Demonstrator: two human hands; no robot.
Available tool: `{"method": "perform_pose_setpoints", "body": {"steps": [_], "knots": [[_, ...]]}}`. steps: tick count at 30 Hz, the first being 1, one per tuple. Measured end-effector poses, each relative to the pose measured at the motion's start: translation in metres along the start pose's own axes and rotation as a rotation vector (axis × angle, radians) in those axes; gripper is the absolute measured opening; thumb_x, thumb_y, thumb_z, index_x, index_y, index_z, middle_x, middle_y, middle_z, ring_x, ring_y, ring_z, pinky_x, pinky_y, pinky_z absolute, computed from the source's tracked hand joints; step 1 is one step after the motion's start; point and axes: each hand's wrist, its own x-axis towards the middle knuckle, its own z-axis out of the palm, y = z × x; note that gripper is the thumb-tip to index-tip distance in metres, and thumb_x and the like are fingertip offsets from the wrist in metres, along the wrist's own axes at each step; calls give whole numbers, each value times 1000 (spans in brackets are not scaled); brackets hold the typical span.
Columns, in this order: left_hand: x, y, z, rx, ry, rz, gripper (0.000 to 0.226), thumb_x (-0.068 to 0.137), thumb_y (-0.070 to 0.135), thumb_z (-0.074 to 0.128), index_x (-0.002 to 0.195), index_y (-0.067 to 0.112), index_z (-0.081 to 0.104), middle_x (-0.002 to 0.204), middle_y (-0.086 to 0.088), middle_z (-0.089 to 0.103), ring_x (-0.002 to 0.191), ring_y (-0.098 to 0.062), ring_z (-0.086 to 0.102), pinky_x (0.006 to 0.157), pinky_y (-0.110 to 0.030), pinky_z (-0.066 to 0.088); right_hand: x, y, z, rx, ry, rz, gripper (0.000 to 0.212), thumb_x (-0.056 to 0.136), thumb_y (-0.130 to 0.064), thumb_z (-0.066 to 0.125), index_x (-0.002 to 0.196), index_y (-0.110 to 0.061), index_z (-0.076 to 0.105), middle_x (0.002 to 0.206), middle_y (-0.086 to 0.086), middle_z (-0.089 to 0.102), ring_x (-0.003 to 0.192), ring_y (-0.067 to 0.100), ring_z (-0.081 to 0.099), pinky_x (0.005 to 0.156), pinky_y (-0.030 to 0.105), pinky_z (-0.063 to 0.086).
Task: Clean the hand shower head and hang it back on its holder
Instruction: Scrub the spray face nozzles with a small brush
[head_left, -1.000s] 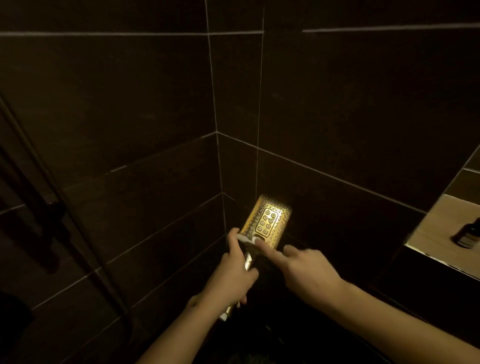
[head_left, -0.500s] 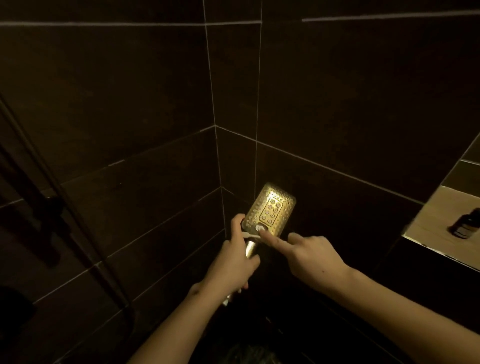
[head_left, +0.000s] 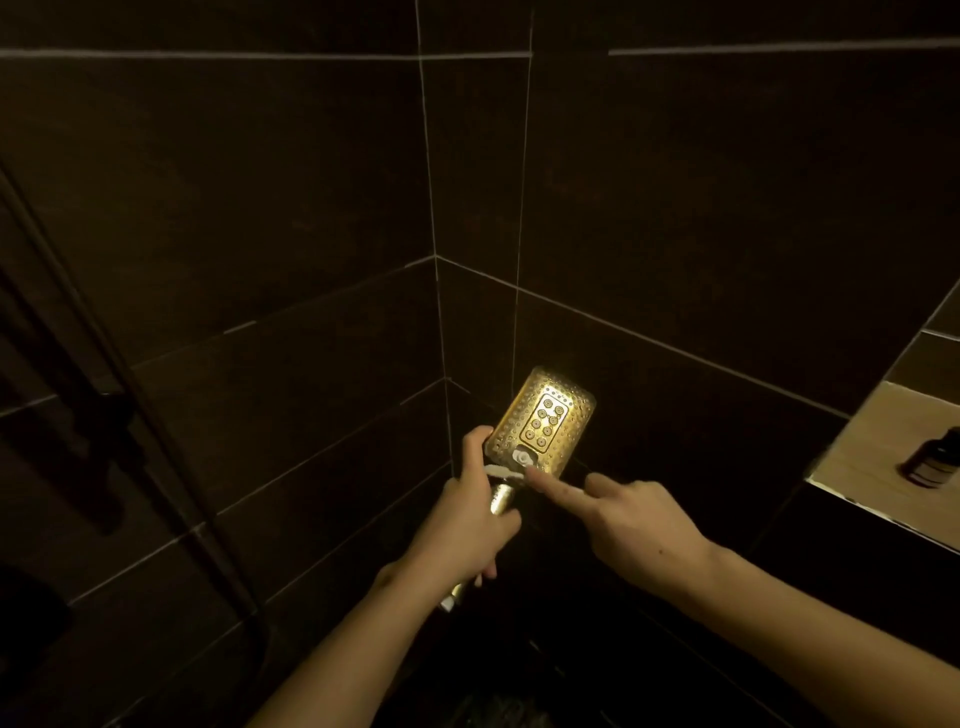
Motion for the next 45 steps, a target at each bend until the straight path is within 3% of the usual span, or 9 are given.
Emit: {"method": "perform_pose_setpoints", "body": {"steps": [6, 11, 13, 15, 20, 25, 29, 36, 45], "knots": [[1, 1, -1, -15, 3, -15, 95, 94, 12, 69, 141, 62, 3, 127, -15, 56, 53, -19, 70, 45, -23, 53, 10, 11, -5, 85, 137, 176, 81, 99, -20, 40, 145, -50, -20, 87, -6, 48, 56, 7, 48, 53, 24, 50], [1, -5, 3, 0, -3, -48, 96, 95, 12, 69, 142, 61, 1, 132, -15, 52, 56, -20, 70, 45, -22, 52, 3, -3, -5, 65, 70, 27, 73, 101, -25, 37, 147, -49, -15, 103, -2, 54, 65, 8, 53, 62, 26, 54], [0, -7, 4, 5, -4, -45, 93, 95, 12, 68, 140, 62, 3, 129, -15, 53, 55, -19, 69, 45, -21, 52, 14, 17, -13, 30, 141, 180, 69, 101, -23, 37, 150, -47, -4, 108, 3, 59, 70, 10, 59, 66, 27, 57], [-2, -7, 6, 18, 7, -39, 93, 95, 13, 68, 141, 61, 3, 127, -12, 52, 57, -19, 69, 45, -21, 51, 19, 28, -22, 30, 140, 254, 68, 101, -23, 37, 151, -46, -3, 104, 2, 60, 66, 8, 57, 63, 26, 56], [-10, -18, 11, 25, 30, -34, 95, 97, 15, 67, 149, 56, -1, 130, -9, 52, 64, -18, 68, 44, -17, 49, 6, -7, -4, 122, 21, 46, 65, 102, -29, 35, 151, -48, -4, 100, -3, 54, 61, 6, 50, 56, 20, 47], [-16, -29, 25, -17, 59, -64, 97, 96, 15, 68, 150, 55, -2, 131, -7, 56, 66, -20, 69, 45, -17, 50, 23, 21, -9, 156, 140, 331, 70, 100, -18, 41, 152, -46, 4, 101, 1, 58, 69, 9, 57, 65, 28, 56], [-16, -35, 35, -47, 62, -98, 100, 95, 13, 67, 149, 55, -5, 128, -5, 58, 61, -19, 70, 46, -20, 52, 8, -25, 16, 155, -27, 73, 75, 100, -25, 43, 149, -50, -8, 105, 0, 55, 67, 11, 56, 62, 27, 54], [-19, -43, 33, -37, 73, -87, 95, 95, 15, 69, 144, 59, 0, 119, -6, 61, 61, -19, 69, 46, -20, 51, 27, 21, 4, 177, 118, 367, 73, 99, -11, 42, 154, -41, 4, 94, 0, 56, 64, 7, 55, 59, 24, 52], [-18, -54, 35, -55, 50, -85, 94, 94, 17, 70, 143, 61, 2, 118, -7, 63, 62, -21, 71, 48, -23, 53, 14, 10, 11, 165, 104, 228, 72, 99, -24, 41, 151, -47, -3, 97, -2, 57, 64, 7, 55, 59, 26, 54]]}}
